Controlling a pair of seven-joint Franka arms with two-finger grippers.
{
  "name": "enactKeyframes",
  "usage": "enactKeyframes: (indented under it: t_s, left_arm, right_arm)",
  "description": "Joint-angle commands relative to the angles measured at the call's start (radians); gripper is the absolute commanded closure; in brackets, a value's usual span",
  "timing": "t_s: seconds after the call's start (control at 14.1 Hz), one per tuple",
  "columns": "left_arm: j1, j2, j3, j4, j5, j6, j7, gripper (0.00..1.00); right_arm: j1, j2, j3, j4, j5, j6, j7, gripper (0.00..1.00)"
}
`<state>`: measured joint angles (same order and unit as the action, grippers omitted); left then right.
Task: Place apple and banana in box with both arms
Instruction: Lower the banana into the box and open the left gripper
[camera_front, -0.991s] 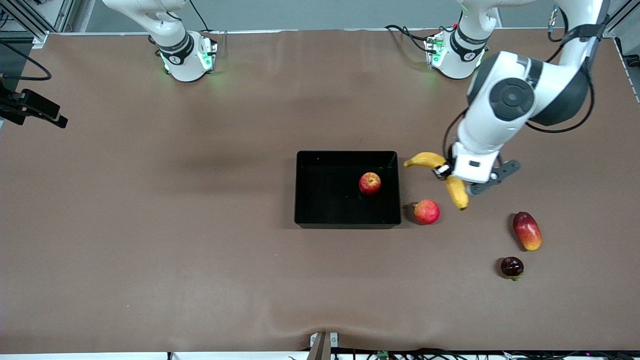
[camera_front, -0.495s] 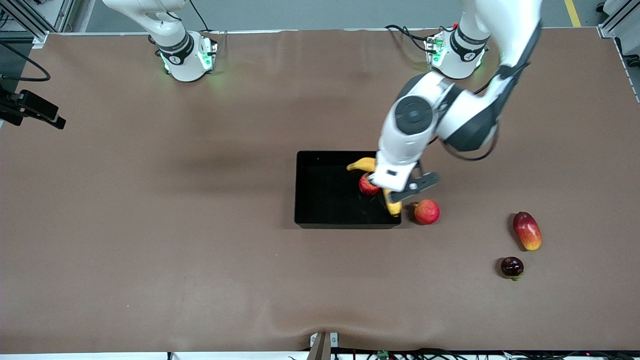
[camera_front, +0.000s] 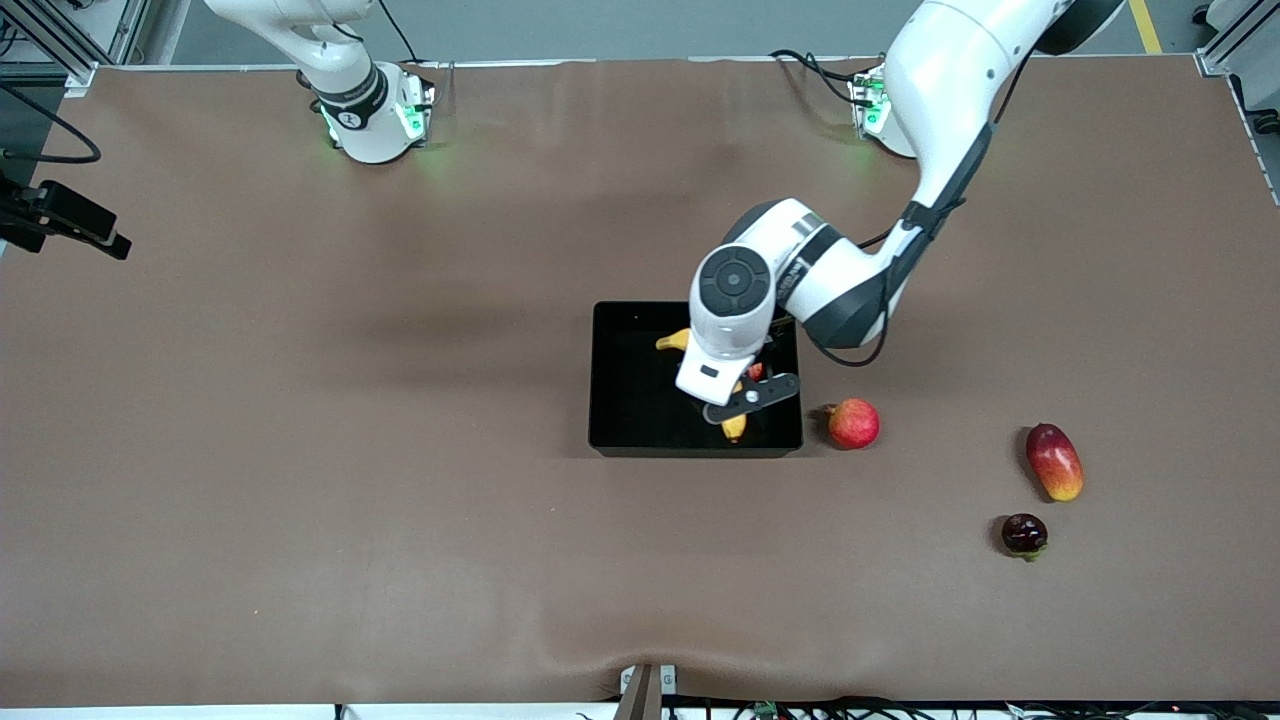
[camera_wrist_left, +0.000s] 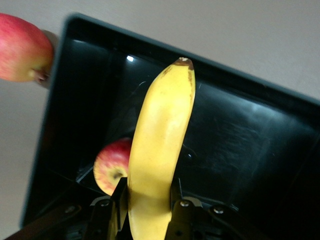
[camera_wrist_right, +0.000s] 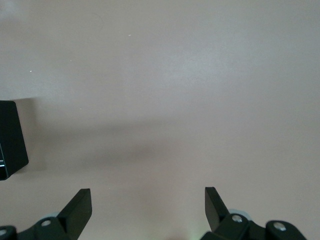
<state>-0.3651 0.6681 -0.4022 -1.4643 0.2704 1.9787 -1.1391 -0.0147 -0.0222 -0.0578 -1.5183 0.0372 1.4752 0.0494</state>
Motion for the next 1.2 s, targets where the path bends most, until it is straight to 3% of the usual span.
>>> enactKeyframes:
  t_s: [0.0,0.35,0.85,0.92,0.99,1.06,1.13]
  left_arm:
    - [-0.049,0.021,0.014,0.039,0.026,-0.003,-0.007,1.0]
    - [-0.138,0.07,0.089,0.039,0.026,0.135,-0.007,1.0]
    - [-0.149,0.16,0.092,0.038,0.026,0.241,-0.008,1.0]
    - [-0.149,0.16,0.092,0.038,0.026,0.241,-0.007,0.78]
    - [-0.146,0.159,0.092,0.038,0.026,0.241,-0.004,0.21]
    - [-0.14,0.154,0.094,0.038,0.039,0.241,0.016,0.0]
    - [-0.132,0.15,0.095,0.039,0.053,0.241,0.03,0.0]
  right_arm:
    - [-0.011,-0.004,0.01,0.0,-0.011,0.004,0.0,0.0]
    - [-0.013,-0.004,0.01,0.0,-0.013,0.008,0.0,0.0]
    - [-0.004,0.002,0.01,0.0,-0.013,0.011,0.0,0.0]
    - [-0.007,0.002,0.01,0.001,-0.013,0.011,0.0,0.0]
    - [-0.01,0.002,0.01,0.001,-0.011,0.011,0.0,0.0]
    - [-0.011,0.002,0.01,0.003,-0.011,0.013,0.0,0.0]
    - [-0.01,0.002,0.01,0.001,-0.011,0.013,0.0,0.0]
